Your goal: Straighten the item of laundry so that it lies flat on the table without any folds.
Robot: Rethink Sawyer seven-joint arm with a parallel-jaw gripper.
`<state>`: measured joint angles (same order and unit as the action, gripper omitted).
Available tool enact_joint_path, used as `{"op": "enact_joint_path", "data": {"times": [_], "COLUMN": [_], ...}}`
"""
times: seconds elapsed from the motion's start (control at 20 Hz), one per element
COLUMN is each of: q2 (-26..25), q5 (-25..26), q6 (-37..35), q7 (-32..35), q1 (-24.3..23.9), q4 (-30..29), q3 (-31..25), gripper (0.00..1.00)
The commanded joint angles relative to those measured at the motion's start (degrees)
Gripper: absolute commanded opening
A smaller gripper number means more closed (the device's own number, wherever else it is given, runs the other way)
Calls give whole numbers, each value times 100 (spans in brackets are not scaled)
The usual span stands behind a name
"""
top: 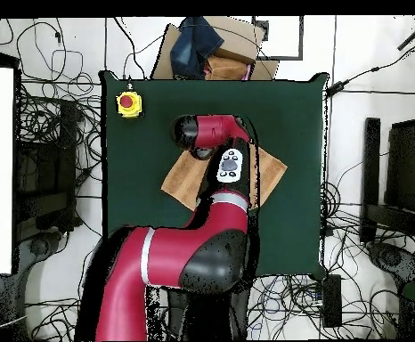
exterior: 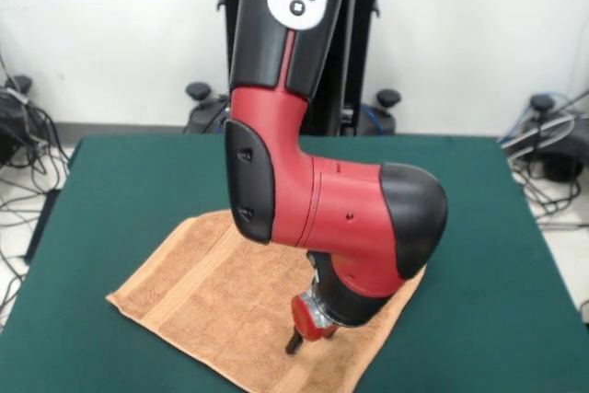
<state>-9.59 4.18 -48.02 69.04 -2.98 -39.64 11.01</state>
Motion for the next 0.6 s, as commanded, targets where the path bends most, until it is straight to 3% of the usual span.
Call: {"op": "enact_joint_path", "data": {"times": [0.05, 0.45, 0.6], "q2": [-61, -334, -499], "q5": [549, 467, 403], "q6": [1665, 1458, 1342], "q7": [4151, 3807, 4097], "q1": [784, 837, 894], "q4": [-423, -144, 38], "q3": [1416, 1718, 1935], "gripper": [100, 100, 100]}}
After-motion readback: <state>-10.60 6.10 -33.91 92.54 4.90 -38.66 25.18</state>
